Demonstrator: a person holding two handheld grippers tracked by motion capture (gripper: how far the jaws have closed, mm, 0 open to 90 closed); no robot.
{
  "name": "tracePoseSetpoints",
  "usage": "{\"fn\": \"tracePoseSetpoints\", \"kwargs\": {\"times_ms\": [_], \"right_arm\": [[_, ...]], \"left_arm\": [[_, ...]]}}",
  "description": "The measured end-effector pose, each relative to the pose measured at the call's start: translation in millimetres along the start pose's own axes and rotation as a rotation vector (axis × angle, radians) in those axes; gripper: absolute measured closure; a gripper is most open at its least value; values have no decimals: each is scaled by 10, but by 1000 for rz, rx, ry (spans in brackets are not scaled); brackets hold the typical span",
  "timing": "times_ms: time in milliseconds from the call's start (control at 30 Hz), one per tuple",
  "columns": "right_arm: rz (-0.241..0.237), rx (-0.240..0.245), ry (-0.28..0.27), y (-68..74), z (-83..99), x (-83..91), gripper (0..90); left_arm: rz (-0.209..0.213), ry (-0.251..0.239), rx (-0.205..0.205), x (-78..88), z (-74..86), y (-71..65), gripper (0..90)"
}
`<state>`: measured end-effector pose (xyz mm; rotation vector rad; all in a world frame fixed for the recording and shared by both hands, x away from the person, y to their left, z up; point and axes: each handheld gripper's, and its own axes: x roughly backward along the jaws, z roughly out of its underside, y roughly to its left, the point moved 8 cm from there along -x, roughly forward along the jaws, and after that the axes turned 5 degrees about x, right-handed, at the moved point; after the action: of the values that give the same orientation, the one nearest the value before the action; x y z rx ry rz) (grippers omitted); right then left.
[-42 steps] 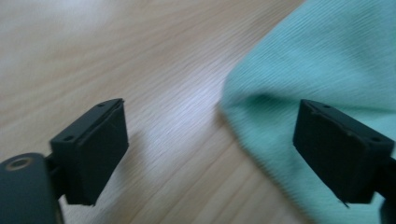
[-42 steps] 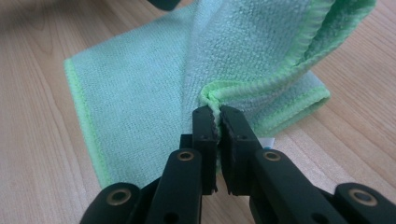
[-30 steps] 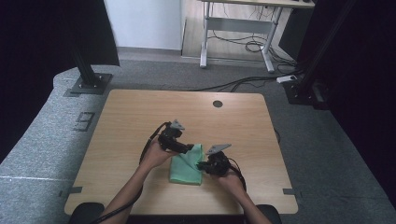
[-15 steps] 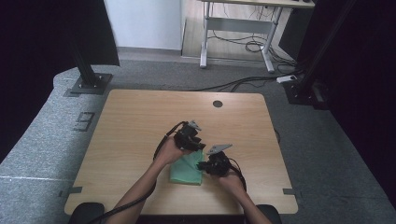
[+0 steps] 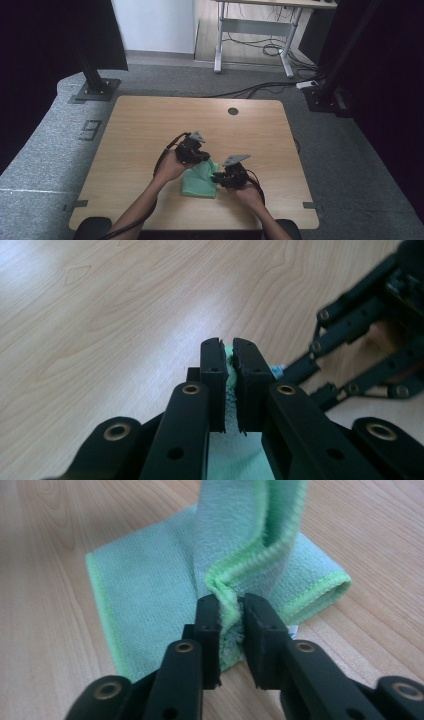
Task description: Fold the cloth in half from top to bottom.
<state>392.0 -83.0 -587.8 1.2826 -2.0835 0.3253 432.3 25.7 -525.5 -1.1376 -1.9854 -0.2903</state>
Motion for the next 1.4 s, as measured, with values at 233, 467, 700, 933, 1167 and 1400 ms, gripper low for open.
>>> {"fn": "tracePoseSetpoints", "kwargs": {"times_ms": [233,467,700,933,1167,1400], "right_arm": [[8,3,-12,28,4,108,654],[14,-4,-27,40,46,245,579],[11,-14,-46,14,62,350,521],[53,-24,-50,-38,34,367,459],[105,-37,-46,-87,-119,299,324],[164,-66,16,-134,-145,36,229]], "left_arm": [[7,-26,16,170,218,-33,829],[-3,-21,10,263,501,-127,801],[-7,-6,27,285,798,-178,759],[-28,-14,-15,383,954,-208,509],[-92,-87,21,498,679,7,321],[-140,-49,97,149,717,260,262]]}}
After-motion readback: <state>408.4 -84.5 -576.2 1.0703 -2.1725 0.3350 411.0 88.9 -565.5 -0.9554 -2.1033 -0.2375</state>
